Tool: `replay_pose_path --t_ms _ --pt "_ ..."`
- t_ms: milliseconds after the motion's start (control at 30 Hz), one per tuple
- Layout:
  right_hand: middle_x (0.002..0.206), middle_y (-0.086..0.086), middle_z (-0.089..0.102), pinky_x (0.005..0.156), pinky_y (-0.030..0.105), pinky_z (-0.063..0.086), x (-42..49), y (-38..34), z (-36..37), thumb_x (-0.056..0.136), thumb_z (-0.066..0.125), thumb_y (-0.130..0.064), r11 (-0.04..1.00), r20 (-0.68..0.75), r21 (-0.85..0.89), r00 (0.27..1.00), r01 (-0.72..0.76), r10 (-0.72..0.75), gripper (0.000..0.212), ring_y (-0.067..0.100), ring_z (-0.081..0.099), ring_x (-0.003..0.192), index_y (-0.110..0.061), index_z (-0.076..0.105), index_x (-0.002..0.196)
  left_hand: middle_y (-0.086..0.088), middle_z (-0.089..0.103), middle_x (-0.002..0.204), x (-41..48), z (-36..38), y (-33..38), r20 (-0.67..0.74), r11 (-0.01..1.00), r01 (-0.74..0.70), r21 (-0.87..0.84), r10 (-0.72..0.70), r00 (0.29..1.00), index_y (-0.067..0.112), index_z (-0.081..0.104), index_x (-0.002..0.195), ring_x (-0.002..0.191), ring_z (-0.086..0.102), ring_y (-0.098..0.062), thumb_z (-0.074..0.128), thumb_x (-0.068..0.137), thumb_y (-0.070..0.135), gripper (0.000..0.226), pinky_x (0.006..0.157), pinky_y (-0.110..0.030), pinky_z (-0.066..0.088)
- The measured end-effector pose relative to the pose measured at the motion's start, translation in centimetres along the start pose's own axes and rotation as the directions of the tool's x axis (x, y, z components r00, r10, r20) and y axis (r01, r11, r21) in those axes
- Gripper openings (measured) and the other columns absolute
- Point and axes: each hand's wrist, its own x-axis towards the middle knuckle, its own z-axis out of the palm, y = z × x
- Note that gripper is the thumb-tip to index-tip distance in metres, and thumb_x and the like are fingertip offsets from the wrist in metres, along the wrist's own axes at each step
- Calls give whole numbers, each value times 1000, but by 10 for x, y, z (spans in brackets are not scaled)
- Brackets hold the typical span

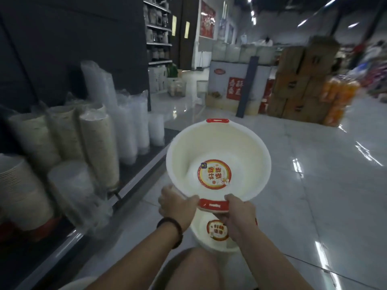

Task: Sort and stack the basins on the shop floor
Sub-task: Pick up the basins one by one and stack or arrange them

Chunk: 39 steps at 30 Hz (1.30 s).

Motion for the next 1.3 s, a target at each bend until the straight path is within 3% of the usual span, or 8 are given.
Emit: replay_pose_path --t_ms 67,267,467,600,833,967,1133,1300 --pt "99 13 76 62 44 66 3 7 -3 94 70 -10 999 -34 52 999 -11 13 32 32 78 78 -11 60 124 -4 58 103 2 22 13 300 869 414 -270 -333 894 26 34 132 81 59 -25 77 73 42 75 54 -34 54" --pt "102 11 76 57 37 64 7 12 -9 84 83 -11 995 -57 102 998 -7 13 42 34 76 87 -14 64 120 -24 63 115 33 61 33 456 797 507 -328 -337 824 17 46 126 96 67 -46 61 89 0 43 72 -69 56" --pt "120 15 67 92 58 59 45 -59 -70 73 92 -20 977 -282 -113 937 181 -206 72 39 67 105 -8 55 133 -13 63 102 82 17 77 211 984 145 -103 -121 970 18 54 123 86 65 -32 58 83 -3 45 63 -50 61" --pt "125 15 67 87 58 60 75 -77 -107 77 85 -2 941 -234 -282 939 184 -254 69 42 66 106 -11 58 140 -3 67 107 108 7 91 191 998 -39 50 29 981 22 63 124 88 65 -25 74 79 11 47 64 -36 55" --pt "111 3 61 75 59 64 136 -79 -109 84 82 -7 905 -235 -377 924 198 -301 61 37 65 101 -19 56 138 0 62 110 146 76 69 46 991 12 -134 -6 999 28 56 120 74 55 -12 82 78 16 50 53 -27 44" --pt "109 9 62 57 48 62 184 -69 -112 88 78 -11 899 -270 -433 942 64 -197 47 39 65 97 -12 57 130 -3 60 112 176 122 35 107 998 22 61 -28 994 27 51 139 85 60 -20 70 85 -1 64 64 -34 55" --pt "111 25 70 71 55 64 256 -60 -123 93 76 -15 888 -264 -448 964 -103 -21 32 44 73 88 4 63 115 -11 61 120 238 164 11 262 956 -13 294 -67 963 31 52 139 103 64 -38 79 78 3 72 84 -58 59" --pt "120 24 66 79 55 61 302 -4 -127 96 69 -10 888 -333 -352 926 -296 177 35 44 68 100 -1 60 129 -14 63 122 269 201 -61 286 826 -25 563 -167 944 11 55 133 103 61 -35 83 78 23 63 91 -46 55"
